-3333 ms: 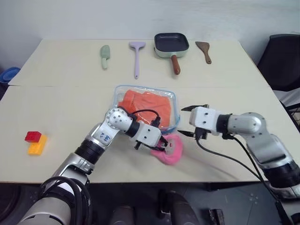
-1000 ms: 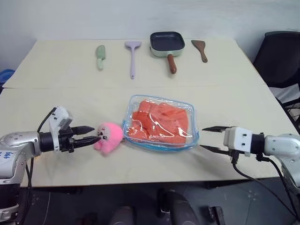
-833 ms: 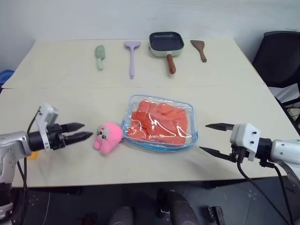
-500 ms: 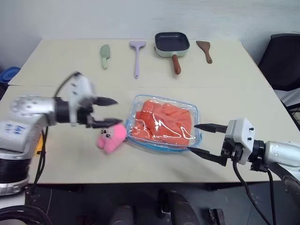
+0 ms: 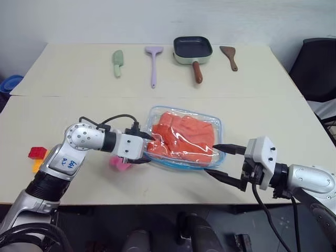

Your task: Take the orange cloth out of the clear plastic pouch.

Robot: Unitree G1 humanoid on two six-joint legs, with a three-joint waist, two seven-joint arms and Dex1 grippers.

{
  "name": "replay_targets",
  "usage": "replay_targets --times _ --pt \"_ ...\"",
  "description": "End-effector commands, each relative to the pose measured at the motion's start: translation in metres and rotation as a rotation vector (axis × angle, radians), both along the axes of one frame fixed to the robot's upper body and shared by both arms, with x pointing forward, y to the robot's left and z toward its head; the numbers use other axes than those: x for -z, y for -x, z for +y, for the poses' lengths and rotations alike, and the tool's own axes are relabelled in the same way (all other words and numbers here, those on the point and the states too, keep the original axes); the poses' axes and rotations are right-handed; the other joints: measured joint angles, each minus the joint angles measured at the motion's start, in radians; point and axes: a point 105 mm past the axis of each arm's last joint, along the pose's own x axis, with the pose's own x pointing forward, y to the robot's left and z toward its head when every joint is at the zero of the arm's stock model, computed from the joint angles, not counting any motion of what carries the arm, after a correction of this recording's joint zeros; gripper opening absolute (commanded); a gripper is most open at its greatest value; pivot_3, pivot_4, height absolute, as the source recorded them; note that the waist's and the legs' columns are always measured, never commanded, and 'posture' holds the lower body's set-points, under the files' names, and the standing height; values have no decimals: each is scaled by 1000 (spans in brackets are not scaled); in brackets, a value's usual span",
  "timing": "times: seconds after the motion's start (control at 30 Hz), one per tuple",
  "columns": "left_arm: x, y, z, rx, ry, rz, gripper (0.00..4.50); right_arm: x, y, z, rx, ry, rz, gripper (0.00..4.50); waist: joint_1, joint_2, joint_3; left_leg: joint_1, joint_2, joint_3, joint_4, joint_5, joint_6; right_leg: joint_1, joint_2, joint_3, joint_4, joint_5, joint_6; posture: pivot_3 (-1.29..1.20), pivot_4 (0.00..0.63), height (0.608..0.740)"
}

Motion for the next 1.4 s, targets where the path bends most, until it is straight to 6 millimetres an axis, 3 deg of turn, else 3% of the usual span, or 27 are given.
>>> replay_targets --times 0.03,0.1,0.2,0.5,0.67,0.93,1.03,1.2,1.4 --pt "4 2 -8 34 4 -25 3511 -7 5 6 -19 -5 -40 3685 0 0 0 0 0 0 0 0 0 0 0 0 0 0 0 0 150 740" --pt "2 1 -14 43 41 -33 3511 -7 6 7 -18 -4 -40 3685 0 0 0 0 0 0 0 0 0 0 0 0 0 0 0 0 150 740" --pt "-2 4 -18 53 91 -12 2893 -6 6 6 -16 -1 -36 3715 0 0 0 0 0 0 0 0 0 0 0 0 0 0 0 0 150 740" --pt "-4 4 -6 11 128 62 35 -3 7 4 -6 10 -25 3715 -1 0 0 0 1 0 0 0 0 0 0 0 0 0 0 0 150 740" --pt "-26 -6 -13 -151 396 350 11 -4 7 3 -9 9 -24 3715 -2 0 0 0 0 0 0 0 0 0 0 0 1 0 0 0 150 740" --pt "-51 -27 -36 -324 617 552 11 -5 13 10 -53 -18 18 3715 0 0 0 0 -1 -3 1 0 1 2 0 0 2 1 2 0 150 740" --pt "-53 -24 -47 -315 640 584 0 7 1 13 6 5 24 3089 -3 0 0 0 0 -3 1 0 1 2 0 0 2 1 2 0 150 740" --pt "-45 -16 -55 -289 601 579 0 21 -36 20 138 54 -46 1330 -14 0 0 1 0 -2 0 1 -2 2 1 0 2 0 1 0 150 740" --pt "-46 -17 -60 -281 598 576 0 24 -79 28 276 94 -179 1330 -15 0 0 1 0 -2 1 2 -2 2 0 0 3 0 0 0 150 740"
